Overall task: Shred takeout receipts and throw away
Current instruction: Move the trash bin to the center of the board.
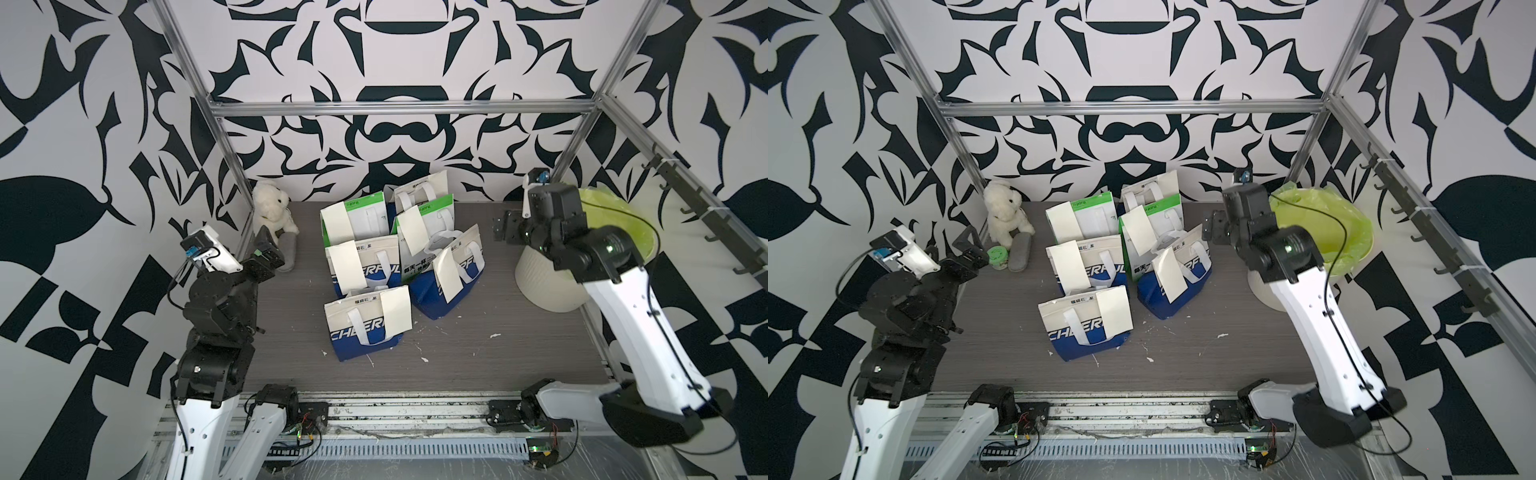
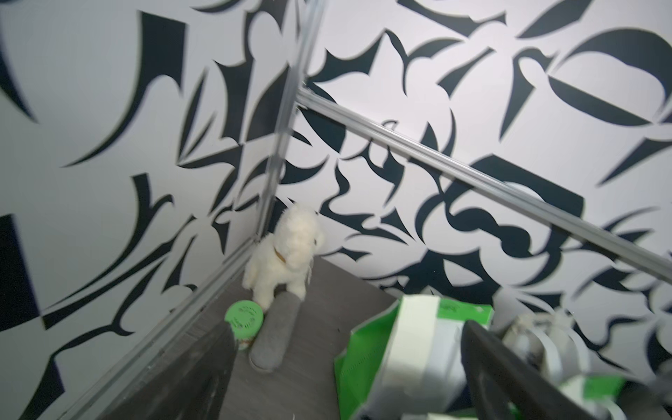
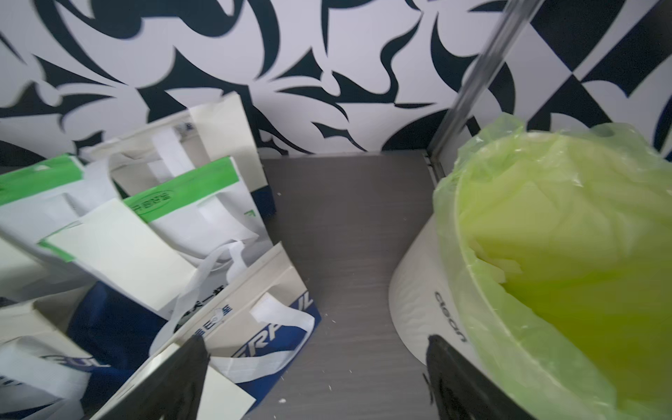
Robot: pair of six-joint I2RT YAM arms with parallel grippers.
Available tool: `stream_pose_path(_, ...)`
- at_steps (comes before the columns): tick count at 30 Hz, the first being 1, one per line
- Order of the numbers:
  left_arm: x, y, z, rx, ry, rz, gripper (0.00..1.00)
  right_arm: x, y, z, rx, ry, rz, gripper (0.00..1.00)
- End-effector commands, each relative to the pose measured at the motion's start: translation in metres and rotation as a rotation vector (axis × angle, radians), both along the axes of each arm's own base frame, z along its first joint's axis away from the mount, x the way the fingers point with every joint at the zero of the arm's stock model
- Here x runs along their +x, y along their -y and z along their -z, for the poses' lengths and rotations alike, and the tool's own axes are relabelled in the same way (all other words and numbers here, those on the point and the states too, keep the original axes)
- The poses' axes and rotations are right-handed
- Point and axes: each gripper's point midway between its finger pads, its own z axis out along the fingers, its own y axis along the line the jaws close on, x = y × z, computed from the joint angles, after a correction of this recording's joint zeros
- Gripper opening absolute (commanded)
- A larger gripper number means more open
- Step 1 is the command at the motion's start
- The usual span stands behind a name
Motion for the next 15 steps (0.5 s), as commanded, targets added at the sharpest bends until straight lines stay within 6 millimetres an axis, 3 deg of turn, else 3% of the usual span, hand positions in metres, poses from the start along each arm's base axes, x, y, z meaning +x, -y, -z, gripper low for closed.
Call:
stream_pose_path(1, 0.003, 0.049, 0.021, -0.001, -0.181, 0.283, 0.99, -0.014, 0.043, 0.023, -0.043, -0.222, 0.106, 0.88)
stream_pose_path(7, 0.001, 0.090, 0.005, -0.045, -0.197, 0.518, 0.99, -0.002, 0.097, 0.022, -0.007, -0.267, 0.233, 0.86)
stream_pose_path(10, -0.006, 0.111, 0.004, -0.051, -0.220, 0.651, 0.99, 0.005, 0.108, 0.033, -0.026, -0.330, 0.247, 0.85)
stream_pose_path(15, -0.013, 0.133, 0.016, -0.041, -0.280, 0.778, 0.99, 0.016, 0.106, 0.053, -0.028, -0.389, 0.223, 0.72)
